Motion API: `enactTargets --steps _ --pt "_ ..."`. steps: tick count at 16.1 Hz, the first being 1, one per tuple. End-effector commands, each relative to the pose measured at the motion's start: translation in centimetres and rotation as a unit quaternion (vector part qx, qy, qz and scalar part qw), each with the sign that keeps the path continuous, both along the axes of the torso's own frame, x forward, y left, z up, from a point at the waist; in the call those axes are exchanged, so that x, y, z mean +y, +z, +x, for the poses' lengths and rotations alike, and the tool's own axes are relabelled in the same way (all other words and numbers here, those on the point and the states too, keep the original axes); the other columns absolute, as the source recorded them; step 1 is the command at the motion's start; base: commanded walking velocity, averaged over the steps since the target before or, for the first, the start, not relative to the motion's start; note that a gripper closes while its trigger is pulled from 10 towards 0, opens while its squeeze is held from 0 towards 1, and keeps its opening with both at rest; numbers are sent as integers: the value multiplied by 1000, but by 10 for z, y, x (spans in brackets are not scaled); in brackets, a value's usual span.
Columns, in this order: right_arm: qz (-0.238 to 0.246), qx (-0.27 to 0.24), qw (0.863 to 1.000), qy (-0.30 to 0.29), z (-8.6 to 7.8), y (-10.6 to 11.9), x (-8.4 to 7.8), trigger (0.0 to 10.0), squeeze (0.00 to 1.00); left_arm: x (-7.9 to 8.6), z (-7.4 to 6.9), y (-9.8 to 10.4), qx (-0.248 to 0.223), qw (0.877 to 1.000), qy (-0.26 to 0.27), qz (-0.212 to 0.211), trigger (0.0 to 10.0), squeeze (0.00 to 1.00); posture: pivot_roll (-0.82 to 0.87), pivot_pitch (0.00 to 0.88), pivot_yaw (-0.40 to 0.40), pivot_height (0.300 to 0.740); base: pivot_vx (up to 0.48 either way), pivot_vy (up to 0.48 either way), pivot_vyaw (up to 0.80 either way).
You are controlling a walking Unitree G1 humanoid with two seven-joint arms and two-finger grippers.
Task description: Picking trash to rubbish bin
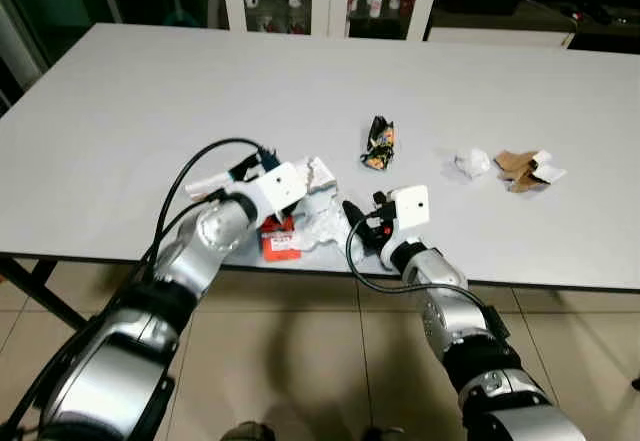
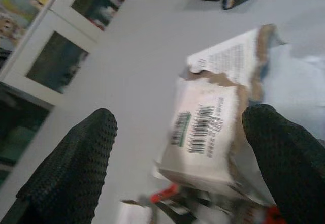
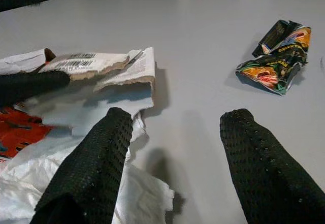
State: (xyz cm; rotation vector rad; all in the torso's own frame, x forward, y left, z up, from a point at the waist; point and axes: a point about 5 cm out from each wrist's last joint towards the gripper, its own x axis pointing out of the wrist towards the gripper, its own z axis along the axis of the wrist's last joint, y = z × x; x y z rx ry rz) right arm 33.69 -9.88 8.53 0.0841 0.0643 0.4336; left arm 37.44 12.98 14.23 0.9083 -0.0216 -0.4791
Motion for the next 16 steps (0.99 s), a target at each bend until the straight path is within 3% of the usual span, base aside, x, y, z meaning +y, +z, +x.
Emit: enactTargets --steps 1,4,8,10,12,13,16 --pt "2 1 1000 -9 -2 -2 -5 10000 0 -1 4 4 -14 1000 9 14 10000 0 4 41 6 740 0 0 0" --pt "3 1 1000 -12 -2 -2 -5 10000 0 17 13 -3 -20 990 92 101 10000 0 -2 54 8 740 0 0 0" --pt "3 2 1000 -13 -3 -2 -6 10000 0 18 14 -10 -9 990 95 102 10000 0 -5 67 6 740 0 0 0" --pt "2 2 1000 -14 -3 -2 -7 10000 0 16 14 -11 -12 991 97 90 10000 0 -9 75 2 740 0 0 0" --pt "2 3 1000 -15 -3 -2 -8 10000 0 10 16 1 -32 995 91 26 10000 0 -8 76 1 740 0 0 0" --pt "2 3 1000 -15 -3 -2 -8 10000 0 6 19 16 -52 995 84 -34 10000 0 -5 78 -2 740 0 0 0" --pt "2 5 1000 -13 -4 -4 -7 10000 0 4 19 24 -42 995 61 -61 10000 0 0 80 -4 740 0 0 0"
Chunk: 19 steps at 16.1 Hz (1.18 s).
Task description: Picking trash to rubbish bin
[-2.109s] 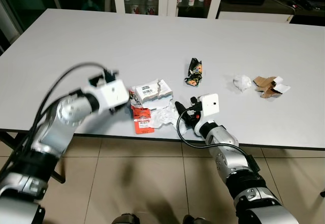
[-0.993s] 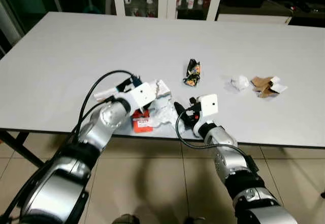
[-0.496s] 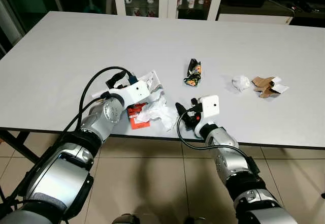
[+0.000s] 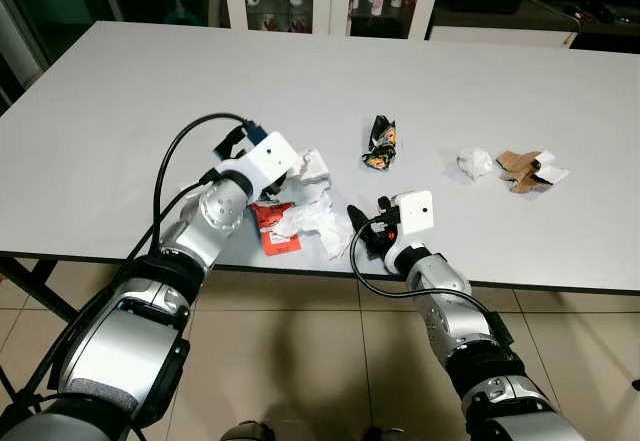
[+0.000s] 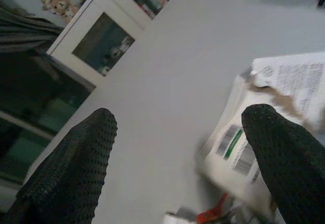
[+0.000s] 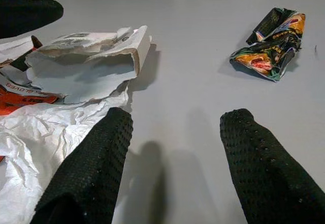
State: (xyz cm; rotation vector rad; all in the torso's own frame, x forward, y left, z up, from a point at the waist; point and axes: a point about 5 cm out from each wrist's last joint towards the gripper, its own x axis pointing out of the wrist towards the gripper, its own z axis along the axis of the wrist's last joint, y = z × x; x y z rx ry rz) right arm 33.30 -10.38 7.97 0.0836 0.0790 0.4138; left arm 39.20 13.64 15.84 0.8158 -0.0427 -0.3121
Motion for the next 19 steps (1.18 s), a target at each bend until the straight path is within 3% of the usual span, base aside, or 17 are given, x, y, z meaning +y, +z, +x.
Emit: enactTargets --steps 1,5,8,12,19 --pt "4 -2 1000 -3 0 2 -1 10000 0 -4 2 10 -6 1000 -21 -9 10000 0 0 80 -4 740 0 0 0" --pt "3 -1 1000 -3 0 2 -2 10000 0 -10 -5 9 30 995 -97 13 10000 0 0 80 -4 740 0 0 0" --pt "3 0 1000 -3 0 1 -2 10000 0 -13 -8 6 45 990 -124 44 10000 0 2 81 -4 740 0 0 0" --pt "3 2 1000 -3 0 1 -2 10000 0 -12 -12 0 70 984 -139 82 10000 0 5 82 -6 740 0 0 0" --pt "2 3 1000 -1 0 0 0 10000 0 -11 -17 -7 96 977 -156 106 10000 0 8 83 -3 740 0 0 0"
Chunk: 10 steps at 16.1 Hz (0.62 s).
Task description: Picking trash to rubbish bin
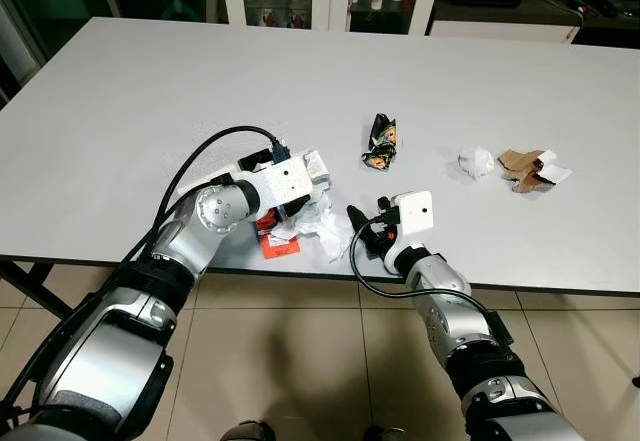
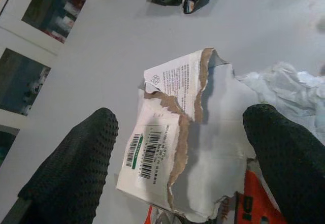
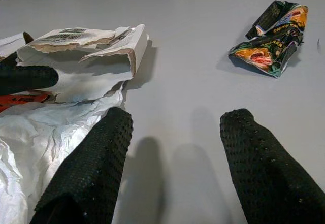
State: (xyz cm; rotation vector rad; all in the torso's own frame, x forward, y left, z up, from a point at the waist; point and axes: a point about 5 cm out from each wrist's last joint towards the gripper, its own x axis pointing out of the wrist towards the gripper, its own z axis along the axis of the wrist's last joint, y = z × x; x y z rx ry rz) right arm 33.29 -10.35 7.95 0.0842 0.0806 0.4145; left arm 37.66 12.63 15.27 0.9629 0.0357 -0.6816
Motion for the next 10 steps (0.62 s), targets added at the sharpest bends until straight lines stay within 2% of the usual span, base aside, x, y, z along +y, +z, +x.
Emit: enactTargets --steps 1,6,10 --pt "2 2 1000 -2 0 0 -1 10000 0 0 -1 -1 0 1000 -7 20 10000 0 8 83 -3 740 0 0 0" --pt "3 2 1000 -2 0 0 0 10000 0 -4 -4 -5 -6 1000 -4 17 10000 0 9 80 -3 740 0 0 0" --pt "4 0 1000 -3 0 1 1 10000 0 -2 -1 -8 -21 999 28 11 10000 0 10 79 -1 740 0 0 0"
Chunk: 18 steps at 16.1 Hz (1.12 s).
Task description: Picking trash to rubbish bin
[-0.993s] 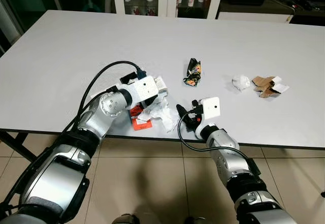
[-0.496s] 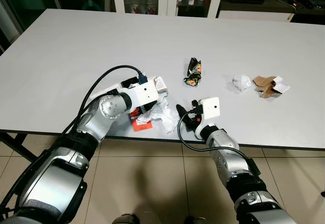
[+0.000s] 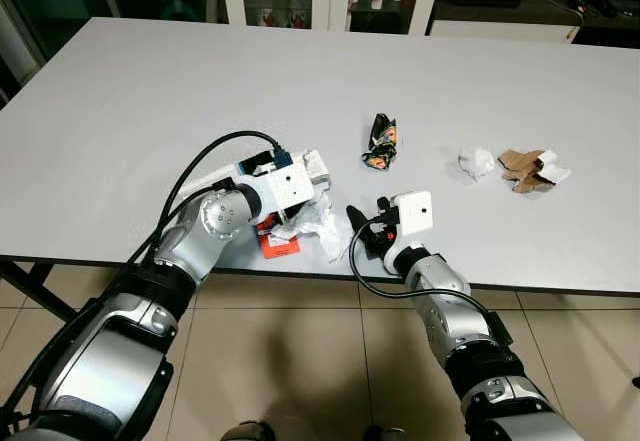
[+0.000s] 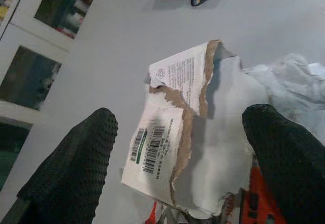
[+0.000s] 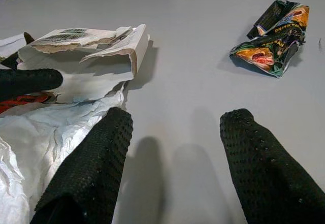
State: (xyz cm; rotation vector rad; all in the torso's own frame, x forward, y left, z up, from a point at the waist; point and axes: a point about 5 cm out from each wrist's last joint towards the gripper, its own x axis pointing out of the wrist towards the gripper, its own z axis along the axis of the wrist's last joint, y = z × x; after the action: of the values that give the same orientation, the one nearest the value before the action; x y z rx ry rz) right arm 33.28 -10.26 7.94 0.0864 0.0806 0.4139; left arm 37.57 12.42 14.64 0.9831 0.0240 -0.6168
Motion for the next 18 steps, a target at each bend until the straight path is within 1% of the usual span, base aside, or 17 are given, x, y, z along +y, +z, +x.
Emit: enactTargets --steps 1,7,9,10,11,13,15,18 --pt "4 -1 1000 -4 0 1 0 10000 0 0 1 -2 -3 1000 14 5 10000 0 10 79 -1 740 0 0 0" --pt "6 -3 1000 -7 0 1 0 10000 0 -1 7 3 -45 998 44 10 10000 0 5 79 2 740 0 0 0" --pt "7 -3 1000 -6 0 1 1 10000 0 -2 7 1 -52 997 48 17 10000 0 4 80 2 740 0 0 0" --pt "6 -3 1000 -7 0 2 1 10000 0 -1 7 -1 -51 997 53 14 10000 0 4 81 3 740 0 0 0" --pt "7 -5 1000 -8 1 3 1 10000 0 0 6 -6 -44 997 68 -5 10000 0 3 82 5 740 0 0 0" --pt "9 -6 1000 -8 1 4 2 10000 0 0 5 -12 -45 996 79 -8 10000 0 -1 82 7 740 0 0 0" --pt "8 -6 1000 -6 1 3 3 10000 0 0 4 -16 -54 995 83 -1 10000 0 -3 82 7 740 0 0 0" --pt "8 -5 1000 -5 0 2 3 10000 0 -3 6 -13 -76 993 86 1 10000 0 -1 83 7 740 0 0 0"
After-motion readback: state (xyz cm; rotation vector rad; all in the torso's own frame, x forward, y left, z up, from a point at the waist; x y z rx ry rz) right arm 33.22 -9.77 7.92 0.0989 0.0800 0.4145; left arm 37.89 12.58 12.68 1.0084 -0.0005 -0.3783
